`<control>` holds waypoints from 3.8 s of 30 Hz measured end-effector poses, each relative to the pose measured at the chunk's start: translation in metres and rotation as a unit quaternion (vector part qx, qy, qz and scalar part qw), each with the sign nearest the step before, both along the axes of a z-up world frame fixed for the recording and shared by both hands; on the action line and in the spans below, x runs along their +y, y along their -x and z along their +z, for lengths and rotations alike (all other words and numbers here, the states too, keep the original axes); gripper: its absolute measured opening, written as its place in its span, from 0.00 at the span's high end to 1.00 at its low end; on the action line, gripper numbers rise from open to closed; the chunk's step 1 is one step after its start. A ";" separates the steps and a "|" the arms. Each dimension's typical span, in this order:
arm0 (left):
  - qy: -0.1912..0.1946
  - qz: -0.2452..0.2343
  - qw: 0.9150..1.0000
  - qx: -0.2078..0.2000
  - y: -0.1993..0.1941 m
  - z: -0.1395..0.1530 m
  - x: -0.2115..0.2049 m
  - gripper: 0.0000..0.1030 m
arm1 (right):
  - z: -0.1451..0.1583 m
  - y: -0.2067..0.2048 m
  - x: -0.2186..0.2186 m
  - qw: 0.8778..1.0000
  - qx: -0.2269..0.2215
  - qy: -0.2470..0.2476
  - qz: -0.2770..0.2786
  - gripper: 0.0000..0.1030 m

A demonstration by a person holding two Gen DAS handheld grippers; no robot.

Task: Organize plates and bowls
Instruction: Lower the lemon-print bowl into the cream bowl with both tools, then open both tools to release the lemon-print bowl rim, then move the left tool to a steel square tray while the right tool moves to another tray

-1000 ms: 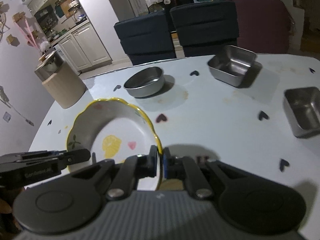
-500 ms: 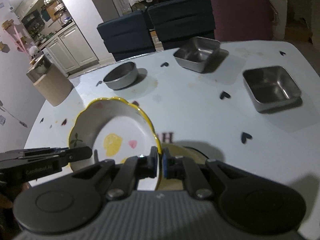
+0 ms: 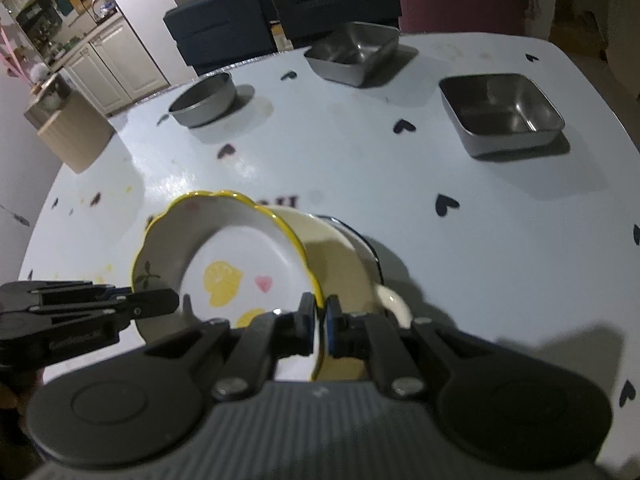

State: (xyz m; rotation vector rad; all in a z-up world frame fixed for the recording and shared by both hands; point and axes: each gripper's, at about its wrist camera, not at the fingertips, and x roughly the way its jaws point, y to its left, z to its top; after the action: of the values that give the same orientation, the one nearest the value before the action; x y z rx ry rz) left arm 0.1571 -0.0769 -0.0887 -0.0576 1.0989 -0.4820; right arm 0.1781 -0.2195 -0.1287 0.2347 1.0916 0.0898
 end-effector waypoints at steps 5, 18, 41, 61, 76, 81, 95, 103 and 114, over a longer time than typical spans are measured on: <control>-0.014 -0.013 1.000 0.001 0.003 -0.007 -0.009 0.91 | -0.006 0.003 -0.004 1.000 0.008 0.007 -0.005 0.92; -0.042 -0.021 0.999 -0.014 0.000 -0.015 -0.009 0.90 | -0.015 -0.002 0.001 0.999 0.025 0.022 0.002 0.92; -0.047 -0.035 0.998 -0.026 -0.004 -0.016 -0.007 0.89 | -0.030 -0.013 0.007 0.998 0.050 0.024 -0.004 0.89; -0.056 -0.040 0.997 -0.036 0.003 0.000 -0.004 0.71 | -0.020 -0.012 0.007 0.999 0.040 0.033 0.003 0.86; -0.047 -0.039 0.997 -0.042 0.008 0.007 -0.004 0.67 | -0.004 0.000 0.006 0.999 0.018 0.027 0.011 0.82; -0.034 -0.036 0.997 -0.058 0.009 0.019 -0.007 0.56 | 0.009 0.008 0.001 1.000 -0.010 0.022 0.014 0.70; 0.014 -0.009 0.991 -0.136 0.005 0.048 -0.034 0.04 | 0.052 0.020 -0.052 0.988 -0.149 0.036 -0.020 0.22; 0.049 0.001 0.986 -0.160 -0.003 0.053 -0.060 0.00 | 0.045 0.014 -0.095 0.977 -0.189 0.065 -0.069 0.00; 0.077 0.029 0.982 -0.171 -0.029 0.044 -0.104 0.00 | 0.018 -0.008 -0.159 0.963 -0.219 0.091 -0.128 0.00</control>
State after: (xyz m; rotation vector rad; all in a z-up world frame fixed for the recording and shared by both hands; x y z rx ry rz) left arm 0.1865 -0.1814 -0.0447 -0.1368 0.7203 -0.5015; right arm 0.1857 -0.3788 -0.1105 0.1772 0.6165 -0.1832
